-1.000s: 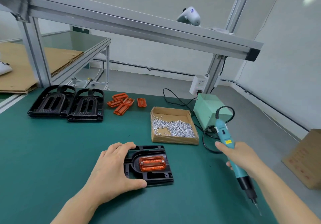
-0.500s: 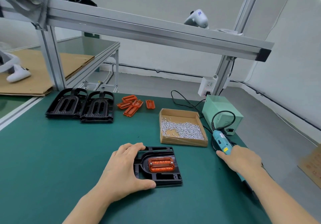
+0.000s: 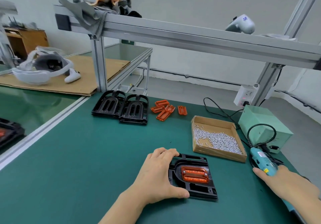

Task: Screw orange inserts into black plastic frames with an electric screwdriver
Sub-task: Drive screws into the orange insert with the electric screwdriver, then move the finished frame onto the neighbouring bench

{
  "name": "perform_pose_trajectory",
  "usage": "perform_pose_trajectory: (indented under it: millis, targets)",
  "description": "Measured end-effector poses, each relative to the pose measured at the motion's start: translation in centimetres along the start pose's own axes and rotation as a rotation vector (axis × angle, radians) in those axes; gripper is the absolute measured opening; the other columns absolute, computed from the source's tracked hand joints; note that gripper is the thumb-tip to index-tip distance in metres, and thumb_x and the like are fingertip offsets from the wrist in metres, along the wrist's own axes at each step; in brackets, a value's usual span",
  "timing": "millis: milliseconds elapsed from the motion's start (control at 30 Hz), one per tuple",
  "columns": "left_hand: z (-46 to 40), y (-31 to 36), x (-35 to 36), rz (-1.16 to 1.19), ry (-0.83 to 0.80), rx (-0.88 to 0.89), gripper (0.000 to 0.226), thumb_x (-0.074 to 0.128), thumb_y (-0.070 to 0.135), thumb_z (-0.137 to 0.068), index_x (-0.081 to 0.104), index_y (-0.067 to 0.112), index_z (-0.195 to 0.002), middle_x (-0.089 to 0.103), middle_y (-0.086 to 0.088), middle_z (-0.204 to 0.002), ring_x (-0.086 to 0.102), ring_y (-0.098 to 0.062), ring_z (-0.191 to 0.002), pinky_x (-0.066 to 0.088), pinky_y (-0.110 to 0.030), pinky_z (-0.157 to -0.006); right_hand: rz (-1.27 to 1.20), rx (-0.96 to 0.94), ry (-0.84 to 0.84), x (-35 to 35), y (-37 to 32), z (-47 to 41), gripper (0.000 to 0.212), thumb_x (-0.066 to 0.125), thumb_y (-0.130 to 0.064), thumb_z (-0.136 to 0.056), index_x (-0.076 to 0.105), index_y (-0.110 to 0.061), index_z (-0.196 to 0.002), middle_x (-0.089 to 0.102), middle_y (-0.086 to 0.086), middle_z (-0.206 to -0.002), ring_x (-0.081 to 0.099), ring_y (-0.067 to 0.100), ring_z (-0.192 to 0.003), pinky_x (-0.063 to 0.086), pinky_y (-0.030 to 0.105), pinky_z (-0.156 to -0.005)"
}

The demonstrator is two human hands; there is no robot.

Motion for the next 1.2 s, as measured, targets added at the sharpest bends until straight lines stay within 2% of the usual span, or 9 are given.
perform_pose_trajectory:
  millis: [167, 433, 633, 733, 833, 933, 1033, 1100, 1200]
  targets:
    - [0.0, 0.2, -0.2, -0.018, 0.022, 0.042, 0.099, 0.069, 0.071, -0.052, 0.028, 0.04, -0.136, 0.029, 0.022, -0.135, 0.012, 0.012, -0.106, 0.018, -0.015, -0.096, -0.149, -0.007, 0.066, 0.3, 0.6, -0.4, 0.069, 0.041, -0.081, -0.078, 0.035, -0.016, -0.102, 0.06, 0.003, -0.079, 0.061, 0.022, -0.07, 0.053, 0.033, -0.068]
    - [0.0, 0.4, -0.3, -0.049, 0.039, 0.069, 0.097, 0.066, 0.073, -0.053, 0.028, 0.04, -0.136, 0.028, 0.023, -0.139, 0.012, 0.009, -0.118, 0.015, -0.016, -0.099, -0.053, -0.096, 0.066, 0.3, 0.2, -0.5, 0.066, 0.041, -0.079, -0.079, 0.038, -0.02, -0.108, 0.058, 0.003, -0.091, 0.059, 0.021, -0.079, 0.053, 0.033, -0.071]
    - [-0.1, 0.7, -0.3, -0.098, 0.046, 0.1, 0.097, 0.063, 0.075, -0.056, 0.028, 0.038, -0.138, 0.022, 0.024, -0.149, 0.01, 0.001, -0.135, 0.01, -0.018, -0.109, -0.023, -0.055, 0.196, -2.1, -0.7, 1.0, 0.081, 0.043, -0.075, -0.08, 0.045, -0.017, -0.136, 0.056, 0.012, -0.125, 0.052, 0.031, -0.115, 0.046, 0.042, -0.095]
    - [-0.1, 0.7, -0.3, -0.106, 0.057, 0.108, 0.097, 0.063, 0.076, -0.056, 0.028, 0.039, -0.138, 0.019, 0.025, -0.149, 0.01, 0.002, -0.136, 0.009, -0.018, -0.109, -0.104, -0.194, 0.368, -4.9, -3.8, 3.6, 0.068, 0.055, -0.059, -0.084, 0.052, -0.014, -0.134, 0.058, 0.016, -0.125, 0.052, 0.035, -0.115, 0.043, 0.046, -0.094]
    - [-0.1, 0.7, -0.4, -0.106, 0.063, 0.108, 0.097, 0.063, 0.077, -0.055, 0.027, 0.04, -0.138, 0.02, 0.027, -0.149, 0.01, 0.002, -0.136, 0.008, -0.017, -0.109, -0.282, -0.486, 0.459, -6.7, -8.2, 7.2, 0.052, 0.067, -0.034, -0.085, 0.059, -0.007, -0.128, 0.061, 0.017, -0.126, 0.055, 0.036, -0.116, 0.042, 0.05, -0.096]
    - [0.0, 0.8, -0.6, -0.107, 0.068, 0.112, 0.099, 0.063, 0.077, -0.055, 0.026, 0.04, -0.139, 0.02, 0.027, -0.148, 0.011, 0.004, -0.135, 0.006, -0.015, -0.108, -0.357, -0.766, 0.304, -5.7, -12.9, 10.3, 0.056, 0.05, -0.039, -0.093, 0.043, -0.016, -0.144, 0.045, -0.002, -0.144, 0.039, 0.02, -0.136, 0.024, 0.036, -0.115]
    - [0.1, 1.0, -0.8, -0.094, 0.061, 0.128, 0.099, 0.064, 0.077, -0.053, 0.026, 0.041, -0.138, 0.021, 0.029, -0.147, 0.007, 0.016, -0.127, 0.004, -0.013, -0.107, -0.303, -0.945, 0.186, -4.0, -16.5, 12.4, 0.063, 0.019, -0.06, -0.092, 0.016, -0.034, -0.15, 0.016, -0.025, -0.147, 0.009, -0.008, -0.139, -0.002, 0.014, -0.112]
    - [0.1, 0.9, -1.1, -0.095, 0.052, 0.138, 0.099, 0.065, 0.076, -0.053, 0.027, 0.04, -0.137, 0.022, 0.029, -0.145, -0.002, 0.026, -0.119, 0.0, -0.015, -0.11, -0.305, -1.01, 0.144, -3.2, -18.3, 13.2, 0.063, 0.016, -0.061, -0.093, 0.019, -0.035, -0.151, 0.019, -0.028, -0.145, 0.005, -0.015, -0.134, -0.007, 0.006, -0.107]
    - [0.1, 0.1, -2.1, -0.112, 0.076, 0.117, 0.097, 0.067, 0.072, -0.054, 0.028, 0.04, -0.137, 0.022, 0.03, -0.144, -0.003, 0.02, -0.129, -0.007, -0.025, -0.115, -0.294, -1.044, 0.128, -2.4, -20.1, 13.6, 0.061, 0.018, -0.056, -0.096, 0.025, -0.031, -0.15, 0.032, -0.021, -0.148, 0.015, -0.01, -0.135, -0.003, 0.001, -0.102]
Point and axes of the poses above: each hand's wrist, its own z-axis away from the middle knuckle, its own x-axis out of the palm, y = z × x, the point moved 10 cm from there along -z, towards the middle knuckle
